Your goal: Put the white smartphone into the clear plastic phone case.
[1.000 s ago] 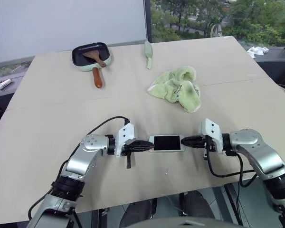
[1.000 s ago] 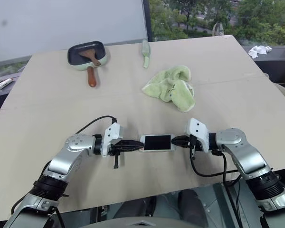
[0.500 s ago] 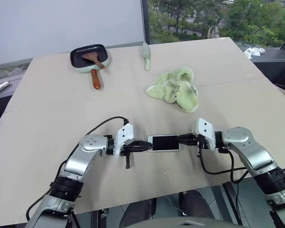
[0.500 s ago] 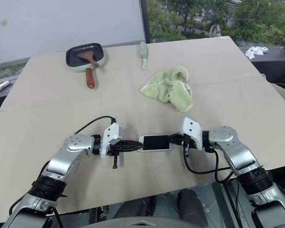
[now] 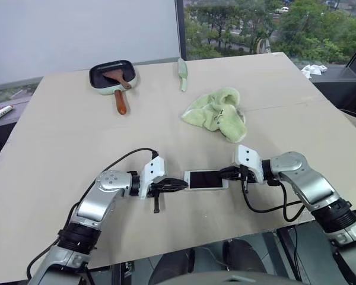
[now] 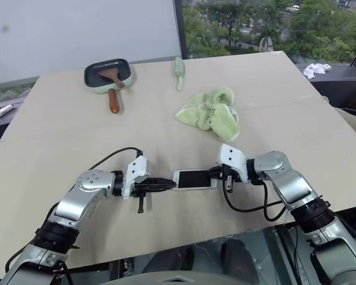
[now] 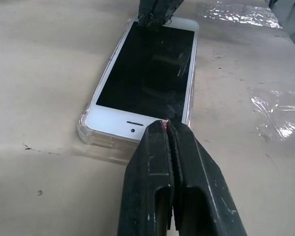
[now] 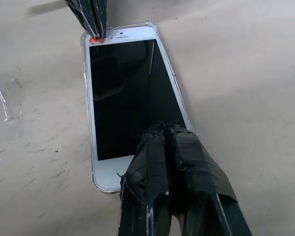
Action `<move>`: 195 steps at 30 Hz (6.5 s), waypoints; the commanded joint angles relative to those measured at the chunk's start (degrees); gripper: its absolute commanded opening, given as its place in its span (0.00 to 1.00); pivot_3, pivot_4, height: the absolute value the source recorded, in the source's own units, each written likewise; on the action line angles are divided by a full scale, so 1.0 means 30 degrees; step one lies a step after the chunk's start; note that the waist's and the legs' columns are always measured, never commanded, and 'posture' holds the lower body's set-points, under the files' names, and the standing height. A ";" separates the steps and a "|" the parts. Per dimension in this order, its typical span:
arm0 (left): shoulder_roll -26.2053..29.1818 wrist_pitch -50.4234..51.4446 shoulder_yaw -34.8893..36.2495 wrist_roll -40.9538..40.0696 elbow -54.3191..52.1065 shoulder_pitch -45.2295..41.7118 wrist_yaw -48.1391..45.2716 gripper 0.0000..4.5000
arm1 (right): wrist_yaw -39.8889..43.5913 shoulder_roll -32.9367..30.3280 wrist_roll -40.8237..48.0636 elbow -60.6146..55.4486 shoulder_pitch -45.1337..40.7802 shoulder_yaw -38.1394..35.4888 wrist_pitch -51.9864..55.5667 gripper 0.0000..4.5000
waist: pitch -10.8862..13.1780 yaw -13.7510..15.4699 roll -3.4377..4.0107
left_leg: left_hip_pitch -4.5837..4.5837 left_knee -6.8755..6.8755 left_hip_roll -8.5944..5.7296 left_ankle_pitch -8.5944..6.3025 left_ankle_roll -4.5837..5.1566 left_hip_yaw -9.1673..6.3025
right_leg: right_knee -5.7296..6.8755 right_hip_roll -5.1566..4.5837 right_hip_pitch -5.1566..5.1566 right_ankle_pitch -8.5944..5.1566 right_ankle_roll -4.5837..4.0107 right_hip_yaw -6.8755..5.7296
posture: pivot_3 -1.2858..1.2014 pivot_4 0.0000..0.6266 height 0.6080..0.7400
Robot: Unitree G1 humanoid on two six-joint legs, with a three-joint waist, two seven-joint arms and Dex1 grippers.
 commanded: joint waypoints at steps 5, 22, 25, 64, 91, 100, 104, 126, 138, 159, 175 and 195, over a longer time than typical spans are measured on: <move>0.0240 0.0223 0.0084 0.0283 -0.0225 0.0208 0.0146 0.01 | 0.0157 -0.1076 -0.2484 0.1680 0.0991 0.3072 0.2982 0.00 | -0.0108 0.0071 0.0032 | 0.0007 -0.0001 0.0000 -0.0003 0.0002 -0.0009 | -0.0010 -0.0001 0.0021 -0.0004 0.0004 -0.0003 | 0.52 0.24 1.00; 0.0085 0.0169 0.0077 0.0329 -0.0059 -0.0001 0.0338 0.01 | 0.0158 -0.0236 -0.3498 0.1224 0.0767 0.2898 0.2851 0.00 | -0.0288 0.0313 0.0013 | 0.0060 -0.0075 0.0003 -0.0005 0.0000 -0.0053 | -0.0116 0.0006 0.0101 -0.0026 0.0038 -0.0020 | 0.52 0.24 1.00; 0.0040 0.0120 0.0064 0.0342 0.0019 -0.0047 0.0343 0.01 | -0.0016 0.0858 -0.1185 0.0223 0.1590 0.0181 0.1431 0.00 | -0.0270 0.0331 0.0009 | 0.0054 -0.0121 0.0004 -0.0003 0.0000 -0.0069 | -0.0163 0.0005 0.0102 -0.0026 0.0038 -0.0018 | 0.52 0.24 1.00; -0.0233 -0.0237 -0.0320 0.0541 0.0866 -0.0782 -0.0095 0.01 | 0.1646 -0.2822 0.2009 -0.2795 0.5190 -0.1183 -0.0033 0.00 | 0.0112 0.0392 0.0142 | -0.0203 -0.0272 -0.0003 0.0058 -0.0097 -0.0081 | -0.0263 -0.0032 -0.0167 -0.0010 -0.0015 -0.0027 | 0.52 0.24 1.00; 0.0181 -0.0064 -0.0049 0.0493 0.0580 -0.0650 -0.0219 0.01 | 0.1396 -0.2461 -0.1373 -0.0894 0.4162 0.1530 -0.1421 0.00 | 0.0017 0.0273 -0.0009 | -0.0010 -0.0274 0.0035 0.0039 -0.0067 -0.0074 | -0.0240 0.0009 -0.0004 -0.0016 -0.0016 -0.0019 | 0.52 0.24 1.00; 0.0174 -0.0027 -0.0007 0.0472 0.0506 -0.0668 -0.0059 0.01 | 0.1588 -0.2459 -0.2079 -0.0880 0.3797 0.2206 -0.0907 0.00 | -0.0032 0.0240 -0.0063 | 0.0008 -0.0274 0.0068 0.0045 -0.0079 -0.0071 | -0.0240 0.0038 0.0007 -0.0014 -0.0019 -0.0019 | 0.52 0.24 1.00; 0.0063 -0.0105 0.0035 0.0434 0.0489 -0.0727 0.0047 0.01 | 0.1591 -0.2581 -0.2544 -0.0915 0.3592 0.2494 -0.0411 0.00 | -0.0036 0.0241 -0.0063 | 0.0014 -0.0274 0.0069 0.0043 -0.0075 -0.0071 | -0.0240 0.0039 0.0013 -0.0014 -0.0020 -0.0021 | 0.52 0.24 1.00; -0.0957 0.0404 0.1157 -0.0923 -0.0236 -0.1520 0.0643 0.01 | 0.1568 -0.3019 -0.3409 -0.1279 0.2547 0.3736 0.1944 0.00 | -0.0045 0.0314 -0.0076 | 0.0056 -0.0273 0.0065 0.0037 -0.0067 -0.0080 | -0.0245 0.0030 0.0073 -0.0018 -0.0016 -0.0033 | 0.52 0.24 1.00; -0.0895 0.0188 0.1090 -0.0712 -0.0065 -0.1576 0.0578 0.01 | 0.1261 -0.2878 -0.3287 -0.0979 0.2631 0.3654 0.2472 0.00 | -0.0057 0.0316 -0.0096 | 0.0056 -0.0273 0.0063 0.0035 -0.0065 -0.0084 | -0.0250 0.0027 0.0077 -0.0019 -0.0014 -0.0036 | 0.52 0.24 1.00; -0.1192 -0.0038 0.0803 -0.0459 0.0579 -0.2080 0.0260 0.01 | 0.0270 -0.3123 -0.2684 0.1524 0.5098 0.1361 -0.1560 0.00 | -0.0063 0.0427 -0.0114 | 0.0047 -0.0274 0.0047 0.0030 -0.0058 -0.0103 | -0.0272 0.0011 0.0093 -0.0049 0.0033 -0.0051 | 0.52 0.24 1.00; -0.1207 -0.0114 0.0869 -0.0456 0.0627 -0.1990 0.0315 0.01 | 0.0349 -0.2905 -0.2265 0.0053 0.4601 0.0953 -0.1972 0.00 | 0.0037 0.0399 -0.0163 | 0.0011 -0.0283 0.0043 0.0029 -0.0061 -0.0147 | -0.0299 0.0013 0.0084 -0.0032 0.0001 -0.0084 | 0.52 0.24 1.00; 0.1002 0.0866 0.4909 -0.2869 -0.0755 0.0160 0.0267 0.00 | -0.1444 -0.1566 0.4603 -0.3500 0.7157 -0.7085 -0.2008 0.53 | 0.0697 0.0341 0.0061 | -0.0385 -0.0261 -0.0005 0.0101 -0.0169 -0.0158 | -0.0258 -0.0023 -0.0301 -0.0002 -0.0033 -0.0081 | 0.52 0.24 1.00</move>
